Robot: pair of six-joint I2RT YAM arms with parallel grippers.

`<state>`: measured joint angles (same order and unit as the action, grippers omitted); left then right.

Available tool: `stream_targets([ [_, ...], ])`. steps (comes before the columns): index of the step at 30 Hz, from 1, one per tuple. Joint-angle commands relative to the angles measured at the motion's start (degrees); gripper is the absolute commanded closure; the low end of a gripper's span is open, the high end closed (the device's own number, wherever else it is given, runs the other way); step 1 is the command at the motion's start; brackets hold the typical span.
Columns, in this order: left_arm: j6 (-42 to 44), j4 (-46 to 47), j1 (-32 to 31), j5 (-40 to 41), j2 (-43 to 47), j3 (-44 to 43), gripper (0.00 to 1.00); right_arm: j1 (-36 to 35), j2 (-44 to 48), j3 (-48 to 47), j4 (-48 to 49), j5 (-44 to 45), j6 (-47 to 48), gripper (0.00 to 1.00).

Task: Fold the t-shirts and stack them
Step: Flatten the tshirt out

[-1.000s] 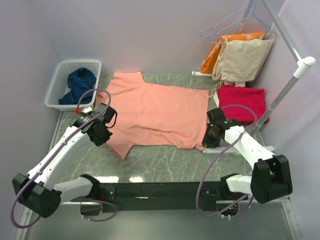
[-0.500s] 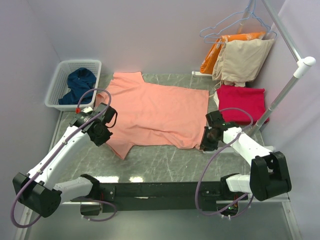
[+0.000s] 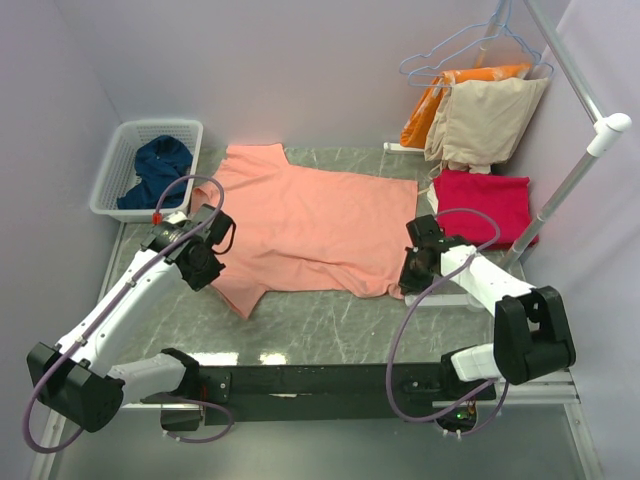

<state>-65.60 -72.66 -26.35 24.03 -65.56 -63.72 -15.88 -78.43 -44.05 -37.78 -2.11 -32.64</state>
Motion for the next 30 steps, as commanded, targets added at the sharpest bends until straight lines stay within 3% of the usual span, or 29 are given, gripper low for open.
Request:
stream_targets([
  [1,0.2,-1.2,-0.1,2.5,1.0,-3.0,0.99,-0.3,3.5,-4.9,-3.1,4.6,0.7,1.0],
  [11,0.5,-0.9,0.0,2.5,1.7,-2.8,0.99,-0.3,5.7,-8.3,-4.9,4.6,2.1,1.0],
  [17,0.7,-0.9,-0.1,2.3,1.6,-2.6,0.99,-0.3,-1.7,-6.2,0.0,2.5,2.8,1.0],
  [24,0.8,-1.1,-0.1,2.8,1.2,-3.3,0.99,-0.5,-10.8,-10.7,0.3,2.3,3.9,1.0],
  [28,0.7,-1.2,-0.1,3.0,1.5,-3.2,0.99,-0.6,-11.0,-11.3,-0.5,2.5,4.4,0.84],
  [30,0.7,-1.0,-0.1,2.9,1.5,-3.1,0.99,-0.6,-10.9,-11.3,-0.5,3.2,4.5,0.8],
])
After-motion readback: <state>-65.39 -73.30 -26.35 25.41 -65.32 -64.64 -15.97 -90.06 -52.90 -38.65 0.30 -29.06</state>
